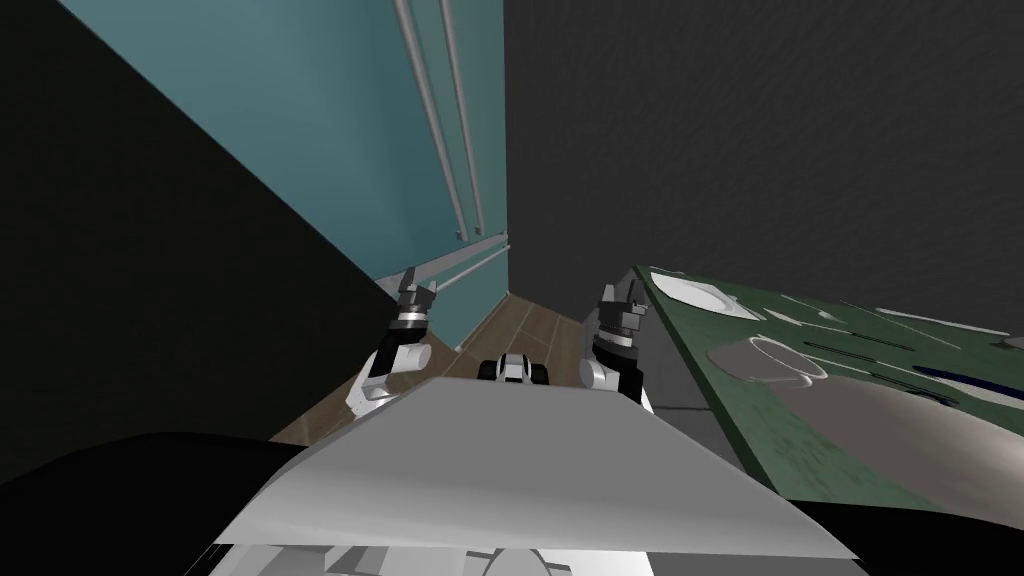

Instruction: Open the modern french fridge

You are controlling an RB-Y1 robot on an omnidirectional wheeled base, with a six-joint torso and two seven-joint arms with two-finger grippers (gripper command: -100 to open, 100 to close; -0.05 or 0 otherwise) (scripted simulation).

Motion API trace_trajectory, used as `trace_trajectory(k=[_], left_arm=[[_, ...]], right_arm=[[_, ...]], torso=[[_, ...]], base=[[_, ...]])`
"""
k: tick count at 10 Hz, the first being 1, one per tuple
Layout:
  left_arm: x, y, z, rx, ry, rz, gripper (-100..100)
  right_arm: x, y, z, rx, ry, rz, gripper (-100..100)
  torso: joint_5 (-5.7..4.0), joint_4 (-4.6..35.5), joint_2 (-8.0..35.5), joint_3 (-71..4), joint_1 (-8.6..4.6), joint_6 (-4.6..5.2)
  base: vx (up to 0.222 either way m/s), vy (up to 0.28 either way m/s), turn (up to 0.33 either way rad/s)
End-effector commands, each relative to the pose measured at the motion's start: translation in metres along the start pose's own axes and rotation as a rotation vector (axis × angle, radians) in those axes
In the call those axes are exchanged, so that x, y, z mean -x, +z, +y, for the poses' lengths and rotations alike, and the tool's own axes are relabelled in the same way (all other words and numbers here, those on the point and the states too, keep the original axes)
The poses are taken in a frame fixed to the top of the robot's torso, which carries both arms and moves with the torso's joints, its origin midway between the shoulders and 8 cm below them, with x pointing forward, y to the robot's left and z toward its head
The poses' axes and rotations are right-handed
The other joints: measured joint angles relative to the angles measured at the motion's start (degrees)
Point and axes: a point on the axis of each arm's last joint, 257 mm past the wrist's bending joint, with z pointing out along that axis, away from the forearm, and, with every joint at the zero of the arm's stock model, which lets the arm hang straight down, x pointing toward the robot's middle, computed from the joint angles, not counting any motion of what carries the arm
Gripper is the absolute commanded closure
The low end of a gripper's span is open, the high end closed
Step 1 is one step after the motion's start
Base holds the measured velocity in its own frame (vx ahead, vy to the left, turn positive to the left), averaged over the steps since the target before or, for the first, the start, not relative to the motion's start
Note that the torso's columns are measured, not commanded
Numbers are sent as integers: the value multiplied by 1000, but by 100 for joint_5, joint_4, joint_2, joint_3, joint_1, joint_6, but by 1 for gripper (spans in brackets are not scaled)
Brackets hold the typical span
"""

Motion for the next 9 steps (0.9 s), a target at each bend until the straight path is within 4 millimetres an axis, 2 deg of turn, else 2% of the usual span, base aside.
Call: trace_trajectory(k=[1,3,4,9], left_arm=[[37,4,12,45,-20,-65,-100],[70,5,19,74,-39,-122,-100],[71,5,19,74,-38,-124,-100],[157,2,34,139,-104,-275,-100]], right_arm=[[0,0,0,0,0,0,0],[0,0,0,0,0,0,0],[0,0,0,0,0,0,0],[0,0,0,0,0,0,0]], torso=[[0,0,-1,0,1,0],[0,0,-1,-1,2,-1],[0,0,0,0,-1,2],[0,-2,-7,-4,0,0]], base=[[39,-18,-230],[40,-19,-241],[26,-8,-124],[39,-13,-259]])
